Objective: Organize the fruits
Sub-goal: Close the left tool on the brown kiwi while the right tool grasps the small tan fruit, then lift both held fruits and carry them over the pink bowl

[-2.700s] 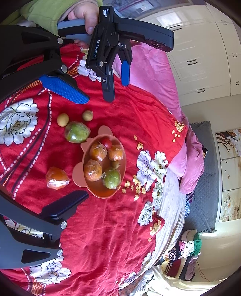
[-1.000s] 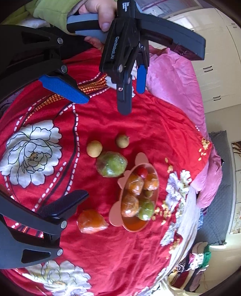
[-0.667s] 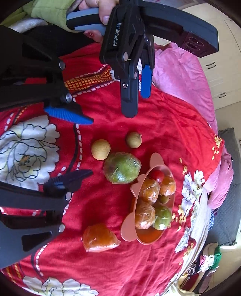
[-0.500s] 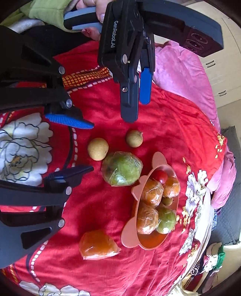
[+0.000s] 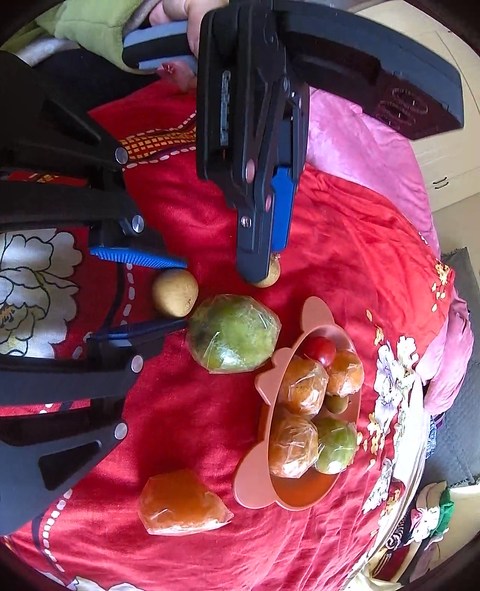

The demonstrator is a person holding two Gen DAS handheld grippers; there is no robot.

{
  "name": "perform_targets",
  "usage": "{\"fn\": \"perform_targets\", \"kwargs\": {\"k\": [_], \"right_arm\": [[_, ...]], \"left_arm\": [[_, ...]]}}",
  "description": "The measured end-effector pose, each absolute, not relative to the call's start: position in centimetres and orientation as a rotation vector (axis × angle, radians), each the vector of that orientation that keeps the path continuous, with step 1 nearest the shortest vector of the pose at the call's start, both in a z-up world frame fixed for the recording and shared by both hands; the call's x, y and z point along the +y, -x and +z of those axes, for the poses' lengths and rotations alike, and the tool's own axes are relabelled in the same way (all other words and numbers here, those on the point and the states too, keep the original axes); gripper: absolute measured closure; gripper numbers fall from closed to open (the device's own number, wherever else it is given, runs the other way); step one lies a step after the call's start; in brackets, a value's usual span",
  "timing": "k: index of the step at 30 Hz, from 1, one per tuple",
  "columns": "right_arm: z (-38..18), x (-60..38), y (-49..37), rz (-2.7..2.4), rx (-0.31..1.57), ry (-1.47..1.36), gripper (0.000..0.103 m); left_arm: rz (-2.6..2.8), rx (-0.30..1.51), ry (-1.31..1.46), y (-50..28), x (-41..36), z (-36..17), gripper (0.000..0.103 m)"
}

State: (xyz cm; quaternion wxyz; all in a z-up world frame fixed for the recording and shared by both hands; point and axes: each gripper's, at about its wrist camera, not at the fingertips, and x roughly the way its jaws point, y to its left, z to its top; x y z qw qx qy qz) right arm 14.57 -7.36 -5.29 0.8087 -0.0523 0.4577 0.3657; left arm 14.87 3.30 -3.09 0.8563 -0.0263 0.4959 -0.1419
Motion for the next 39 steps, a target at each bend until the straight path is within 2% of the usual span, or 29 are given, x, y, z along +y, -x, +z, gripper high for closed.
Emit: {"fn": "perform_targets", "kwargs": {"k": [2,7,12,39], "right_arm": [[-5.2,-7.6,-14.5,0.784,0.981,0.107,0.077],[-4.8,-8.4,-14.4,0.778,0.983,0.086,0.077],[-4.4,-8.9,-14.4,0.779,0.981,0.074,0.077],[1.3,-14.5,-17.1,0.701,0.849,0.027,0.077]], "left_arm": [[-0.292,1.043,0.041,-15.2,3.1,-3.4,0.071],[-0.286,1.060,0.024,-16.0,3.0,-4.4,0.079],[-0.288,1.063,0.038,-16.3,3.3,-4.7,0.083],[-0.322,0.954,0.042,-16.7,1.4,1.3,0.083]]}}
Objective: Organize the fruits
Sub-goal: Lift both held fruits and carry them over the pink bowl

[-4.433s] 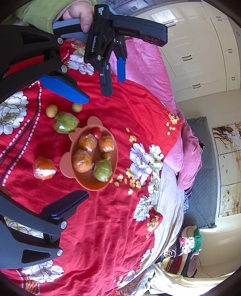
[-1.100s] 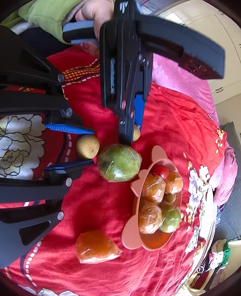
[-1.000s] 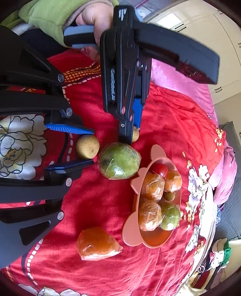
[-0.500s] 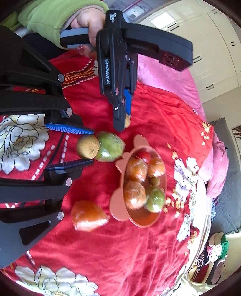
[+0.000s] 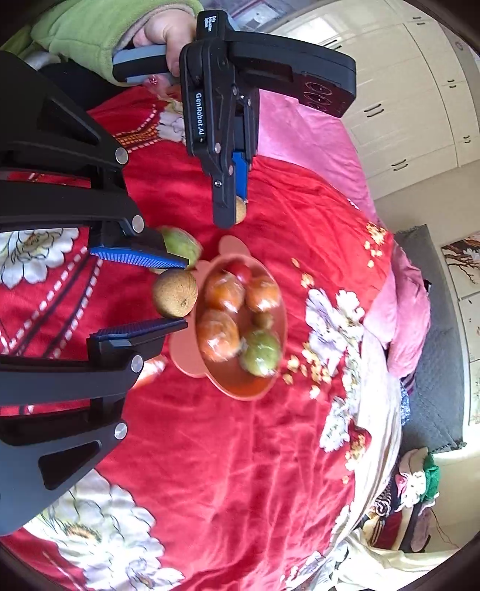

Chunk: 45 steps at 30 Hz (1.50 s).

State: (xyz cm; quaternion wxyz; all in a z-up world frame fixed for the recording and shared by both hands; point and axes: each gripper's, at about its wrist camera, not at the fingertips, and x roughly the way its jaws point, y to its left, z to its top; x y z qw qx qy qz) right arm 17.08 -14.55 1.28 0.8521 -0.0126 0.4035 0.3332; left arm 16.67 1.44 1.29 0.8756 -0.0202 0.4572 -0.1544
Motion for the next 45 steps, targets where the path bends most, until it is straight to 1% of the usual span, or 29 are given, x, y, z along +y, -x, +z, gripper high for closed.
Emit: {"fn": "perform_targets", "kwargs": {"k": [9,21,34,45], "right_arm": [[2.5,-15.9,-19.4,0.682,0.811,0.033,0.077],[3.0,-16.2,-22.3,0.672,0.795,0.077,0.077],[1.9,-15.5,-25.0,0.678,0.821,0.110,0.077],[0.3,-15.1,-26.3,0.679,0.861,0.123,0.077]], "left_arm": [[-0.348,0.957,0.025,-18.4,-0.7,1.6,0.083],[-0.390,0.993,-0.001,-19.5,-3.4,0.0,0.083],[-0.394,1.024,-0.020,-20.5,-4.6,-1.7,0.083],[-0.386,1.023,-0.023,-21.2,-4.5,-2.2,0.083]]}}
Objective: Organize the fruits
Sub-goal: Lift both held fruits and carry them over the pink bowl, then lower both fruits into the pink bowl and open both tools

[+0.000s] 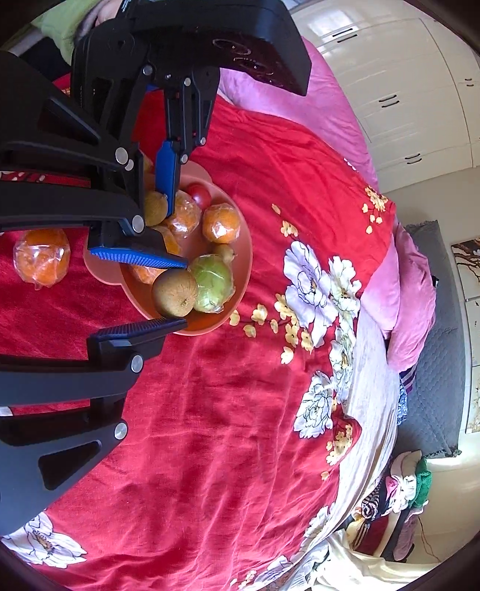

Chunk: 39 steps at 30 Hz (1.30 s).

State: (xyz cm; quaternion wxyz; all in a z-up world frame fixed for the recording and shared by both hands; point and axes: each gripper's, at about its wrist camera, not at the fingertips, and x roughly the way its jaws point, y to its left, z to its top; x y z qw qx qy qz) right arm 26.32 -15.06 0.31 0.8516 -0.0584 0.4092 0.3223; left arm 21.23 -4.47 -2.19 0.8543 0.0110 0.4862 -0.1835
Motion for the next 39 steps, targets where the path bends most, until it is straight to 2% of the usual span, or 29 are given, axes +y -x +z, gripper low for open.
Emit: {"fn": "perform_targets", "kwargs": {"k": [32,35,39], "right_arm": [[-2.0,-13.2,-28.6,0.665,0.908,0.144,0.076],[-2.0,-13.4,-28.6,0.664,0.910,0.136,0.074],[-1.7,-13.7,-28.4,0.658,0.905,0.123,0.067]], "left_arm": [[-0.370,1.033,-0.002,-22.1,-3.4,-3.3,0.083],[-0.370,1.033,-0.002,-22.1,-3.4,-3.3,0.083],[-0.370,1.033,-0.004,-22.1,-3.4,-3.3,0.083]]}}
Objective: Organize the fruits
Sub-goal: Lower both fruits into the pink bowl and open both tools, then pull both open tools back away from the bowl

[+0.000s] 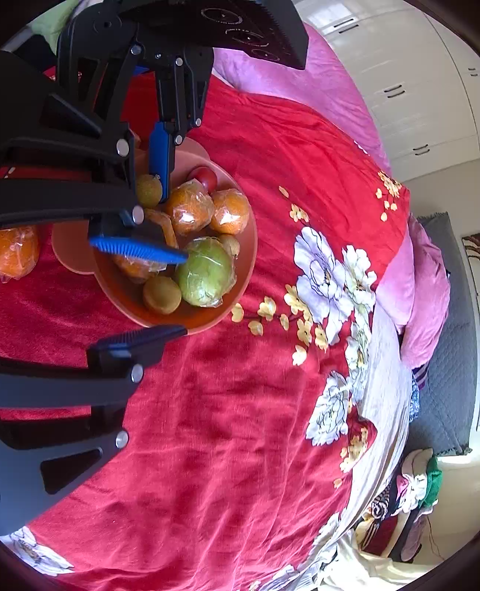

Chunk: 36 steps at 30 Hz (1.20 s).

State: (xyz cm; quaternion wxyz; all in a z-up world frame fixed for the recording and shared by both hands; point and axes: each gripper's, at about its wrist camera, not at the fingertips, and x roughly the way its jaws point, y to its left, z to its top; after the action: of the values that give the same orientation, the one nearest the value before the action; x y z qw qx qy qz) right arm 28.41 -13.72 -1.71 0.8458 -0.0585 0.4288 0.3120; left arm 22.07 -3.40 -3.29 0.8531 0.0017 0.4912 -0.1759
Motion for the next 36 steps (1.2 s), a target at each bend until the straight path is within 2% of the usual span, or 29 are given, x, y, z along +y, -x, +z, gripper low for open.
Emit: {"fn": "perform_targets", "kwargs": {"k": [5,10,14,17,19,26,28,36], "right_arm": [[-1.3,-14.3,-28.2,0.651,0.898,0.106,0.060],[-0.8,-14.9,-27.8,0.639,0.889,0.094,0.049],[-0.5,-15.4,-27.5,0.630,0.883,0.079,0.047],[-0.3,-15.7,-27.2,0.627,0.879,0.073,0.045],[-0.1,-15.9,-27.1,0.624,0.878,0.071,0.039],[1.0,-16.5,-26.5,0.618,0.855,0.058,0.035],[1.3,-16.6,-26.3,0.618,0.849,0.060,0.035],[2.6,-16.6,-25.1,0.618,0.819,0.064,0.029]], "left_arm": [[-0.371,1.032,-0.001,-22.1,-3.4,-3.3,0.083],[-0.372,1.029,0.001,-21.9,-3.5,-3.2,0.083],[-0.372,1.024,0.004,-21.9,-3.5,-3.0,0.083],[-0.374,1.020,0.010,-21.8,-3.4,-2.8,0.079],[-0.372,1.016,0.011,-21.7,-3.4,-2.6,0.077],[-0.369,1.006,0.010,-21.3,-3.4,-2.2,0.069],[-0.368,1.003,0.004,-21.2,-3.5,-2.1,0.062],[-0.360,0.982,0.006,-20.5,-3.4,-1.2,0.054]]}}
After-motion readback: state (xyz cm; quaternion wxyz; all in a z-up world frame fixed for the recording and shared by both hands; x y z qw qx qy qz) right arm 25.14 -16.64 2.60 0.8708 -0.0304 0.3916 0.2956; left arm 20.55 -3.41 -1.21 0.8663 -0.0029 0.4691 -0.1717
